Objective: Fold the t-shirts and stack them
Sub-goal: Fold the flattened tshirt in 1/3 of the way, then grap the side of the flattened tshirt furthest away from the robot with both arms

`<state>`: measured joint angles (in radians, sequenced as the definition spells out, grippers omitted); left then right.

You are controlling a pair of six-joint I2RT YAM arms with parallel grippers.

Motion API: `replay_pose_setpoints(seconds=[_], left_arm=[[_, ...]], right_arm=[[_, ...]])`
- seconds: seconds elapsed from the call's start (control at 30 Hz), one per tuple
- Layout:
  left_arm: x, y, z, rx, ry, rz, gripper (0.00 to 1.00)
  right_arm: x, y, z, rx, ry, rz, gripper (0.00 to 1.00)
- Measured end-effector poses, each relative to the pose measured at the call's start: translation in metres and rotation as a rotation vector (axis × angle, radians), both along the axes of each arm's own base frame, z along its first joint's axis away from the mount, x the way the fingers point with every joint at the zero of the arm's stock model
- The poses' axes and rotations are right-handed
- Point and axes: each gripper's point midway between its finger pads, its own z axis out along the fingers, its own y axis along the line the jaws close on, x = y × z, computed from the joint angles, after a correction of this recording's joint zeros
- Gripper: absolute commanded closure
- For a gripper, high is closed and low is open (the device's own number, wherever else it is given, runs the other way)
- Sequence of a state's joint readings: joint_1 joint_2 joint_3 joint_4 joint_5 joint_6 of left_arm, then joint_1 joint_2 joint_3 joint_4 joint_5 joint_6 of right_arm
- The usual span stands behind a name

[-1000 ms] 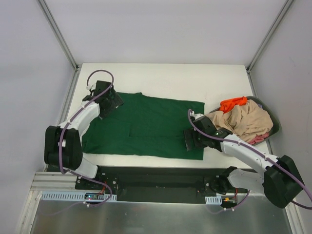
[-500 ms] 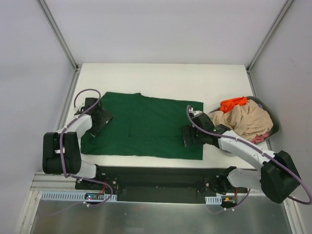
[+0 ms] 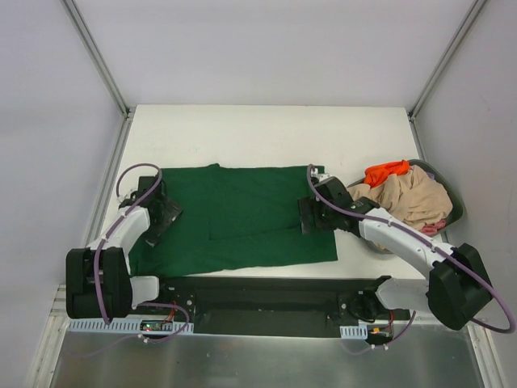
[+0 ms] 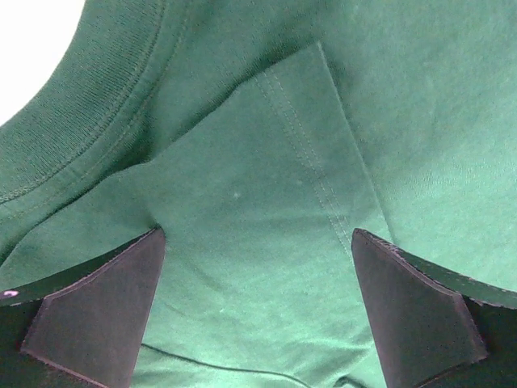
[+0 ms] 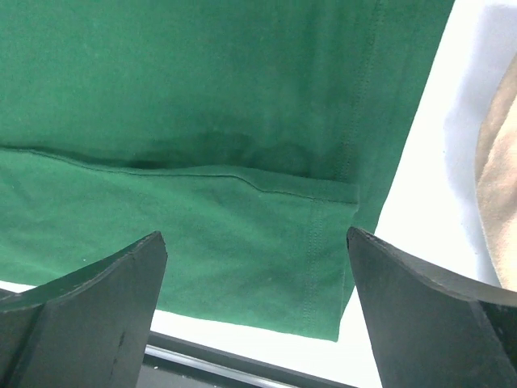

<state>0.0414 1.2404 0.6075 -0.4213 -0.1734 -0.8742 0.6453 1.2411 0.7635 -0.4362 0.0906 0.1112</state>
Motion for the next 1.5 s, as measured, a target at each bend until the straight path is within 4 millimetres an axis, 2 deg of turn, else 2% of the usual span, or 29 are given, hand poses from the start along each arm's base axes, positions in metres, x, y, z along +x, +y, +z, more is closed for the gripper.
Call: replay_pose_setpoints(seconds=[0.13,0.23,0.37,0.47,0.53,0.63,0.7,0.77,0.83,0.9,0.97,1.03,1.1,1.33,1.5], left_arm=[[-0.010,-0.005,0.006,-0.031,0.034,-0.013,0.01],[0.008,-0.008,0.028,-0.045,-0.010,-0.044,0.01],[0.070,-0.014,0.084,-0.035,-0.145,-0.148,0.01],[0.126,-0.026,0.116,-0.001,-0.211,-0.260,0.01],[0.165,-0.031,0.131,0.039,-0.234,-0.327,0.01],[0.213,-0.025,0.135,0.112,-0.204,-0.363,0.01],[0.238,-0.011,0.126,0.170,-0.157,-0.350,0.06],[0.250,0.004,0.108,0.195,-0.097,-0.337,0.08],[0.249,0.017,0.086,0.189,-0.028,-0.322,0.13],[0.239,0.032,0.062,0.171,0.058,-0.300,0.23],[0.228,0.043,0.043,0.152,0.129,-0.278,0.26],[0.220,0.052,0.033,0.140,0.171,-0.256,0.28],[0.212,0.059,0.027,0.128,0.200,-0.232,0.35],[0.205,0.057,0.015,0.064,0.228,-0.210,0.40],[0.204,0.052,0.004,0.030,0.245,-0.203,0.61]], right_arm=[[0.006,0.000,0.005,-0.002,-0.005,-0.005,0.04],[0.016,0.000,0.013,-0.001,-0.015,-0.012,0.04],[0.040,0.004,0.029,0.015,-0.046,-0.031,0.04],[0.058,0.008,0.039,0.024,-0.062,-0.034,0.04],[0.069,0.011,0.043,0.027,-0.067,-0.032,0.04],[0.083,0.011,0.044,0.026,-0.066,-0.032,0.04],[0.095,0.008,0.041,0.019,-0.055,-0.040,0.04],[0.106,0.003,0.036,0.009,-0.042,-0.054,0.04],[0.123,-0.002,0.031,0.000,-0.026,-0.073,0.04],[0.141,-0.006,0.027,-0.005,-0.016,-0.101,0.04],[0.157,-0.009,0.022,-0.006,-0.008,-0.122,0.04],[0.172,-0.011,0.018,-0.007,-0.002,-0.139,0.04],[0.182,-0.012,0.013,-0.010,0.004,-0.150,0.04],[0.195,-0.014,-0.005,-0.054,0.037,-0.161,0.04],[0.201,-0.024,-0.014,-0.079,0.057,-0.189,0.04]])
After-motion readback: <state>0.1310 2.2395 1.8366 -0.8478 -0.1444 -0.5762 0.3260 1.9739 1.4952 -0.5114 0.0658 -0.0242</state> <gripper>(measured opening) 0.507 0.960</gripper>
